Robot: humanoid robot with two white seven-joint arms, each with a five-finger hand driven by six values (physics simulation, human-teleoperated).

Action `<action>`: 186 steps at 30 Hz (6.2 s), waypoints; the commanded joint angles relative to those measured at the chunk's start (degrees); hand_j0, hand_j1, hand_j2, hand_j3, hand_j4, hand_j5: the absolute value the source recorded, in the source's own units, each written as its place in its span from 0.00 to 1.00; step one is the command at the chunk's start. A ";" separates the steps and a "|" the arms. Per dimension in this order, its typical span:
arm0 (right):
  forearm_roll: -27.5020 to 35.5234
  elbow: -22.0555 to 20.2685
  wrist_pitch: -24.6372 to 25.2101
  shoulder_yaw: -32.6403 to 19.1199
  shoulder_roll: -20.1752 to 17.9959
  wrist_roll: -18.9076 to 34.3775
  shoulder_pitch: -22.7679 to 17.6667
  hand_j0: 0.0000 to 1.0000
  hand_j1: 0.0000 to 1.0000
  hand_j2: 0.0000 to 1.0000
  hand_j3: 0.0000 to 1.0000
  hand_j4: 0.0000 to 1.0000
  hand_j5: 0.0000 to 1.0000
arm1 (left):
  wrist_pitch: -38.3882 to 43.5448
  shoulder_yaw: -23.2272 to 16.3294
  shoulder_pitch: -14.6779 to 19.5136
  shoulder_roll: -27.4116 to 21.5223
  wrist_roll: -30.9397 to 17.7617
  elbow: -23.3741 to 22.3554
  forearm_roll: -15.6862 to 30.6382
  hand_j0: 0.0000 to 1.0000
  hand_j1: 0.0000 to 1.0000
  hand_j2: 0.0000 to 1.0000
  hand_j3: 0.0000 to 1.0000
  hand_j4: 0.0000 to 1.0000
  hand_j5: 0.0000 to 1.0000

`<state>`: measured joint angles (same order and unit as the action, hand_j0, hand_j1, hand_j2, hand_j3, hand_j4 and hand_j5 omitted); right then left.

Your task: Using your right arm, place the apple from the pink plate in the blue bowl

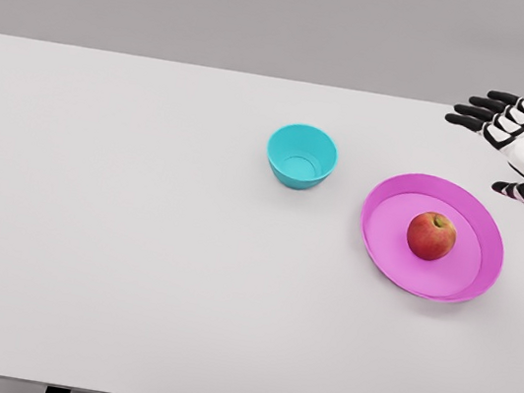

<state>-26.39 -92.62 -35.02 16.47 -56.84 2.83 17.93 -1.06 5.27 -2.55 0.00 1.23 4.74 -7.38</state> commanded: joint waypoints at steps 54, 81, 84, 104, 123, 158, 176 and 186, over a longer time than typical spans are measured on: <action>0.99 10.00 0.02 18.07 6.65 32.17 12.83 1.00 1.00 1.00 1.00 1.00 1.00 | 0.00 0.00 0.00 0.00 0.00 -0.09 0.00 1.00 1.00 1.00 1.00 1.00 1.00; 1.26 10.00 0.02 18.07 6.65 32.17 13.97 0.56 0.56 0.56 0.56 0.56 0.56 | 0.00 0.00 0.00 0.00 0.00 -0.09 0.00 1.00 1.00 1.00 1.00 1.00 1.00; 1.26 10.44 0.02 18.07 7.62 32.17 15.29 0.56 0.56 0.56 0.56 0.56 0.56 | 0.00 0.00 0.00 0.00 0.00 -0.09 0.00 1.00 1.00 1.00 1.00 1.00 1.00; 0.64 16.59 0.02 18.07 15.27 32.17 23.38 0.50 0.50 0.50 0.50 0.50 0.50 | 0.00 0.00 0.00 0.00 0.00 0.00 0.00 1.00 1.00 1.00 1.00 1.00 1.00; -2.08 22.92 0.02 17.99 25.99 32.17 28.12 0.50 0.50 0.50 0.50 0.50 0.50 | 0.00 0.00 0.00 0.00 0.00 -0.09 0.00 1.00 1.00 1.00 1.00 1.00 1.00; -10.08 33.56 0.02 20.62 40.49 32.17 33.75 0.51 0.51 0.51 0.51 0.51 0.51 | 0.00 0.00 0.00 0.00 0.00 0.00 0.00 1.00 1.00 1.00 1.00 1.00 1.00; -9.91 32.77 0.02 20.80 40.14 32.17 33.92 1.00 1.00 1.00 1.00 1.00 1.00 | 0.00 0.00 0.00 0.00 0.00 0.00 0.00 1.00 1.00 1.00 1.00 1.00 1.00; -5.96 23.89 0.02 11.04 28.63 32.17 32.70 1.00 1.00 1.00 1.00 1.00 1.00 | 0.00 0.00 0.00 0.00 0.00 0.00 0.00 1.00 1.00 1.00 1.00 1.00 1.00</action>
<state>-34.19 -66.59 -35.18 29.88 -24.50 35.03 50.28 -1.06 5.27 -2.55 0.00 1.24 4.74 -7.38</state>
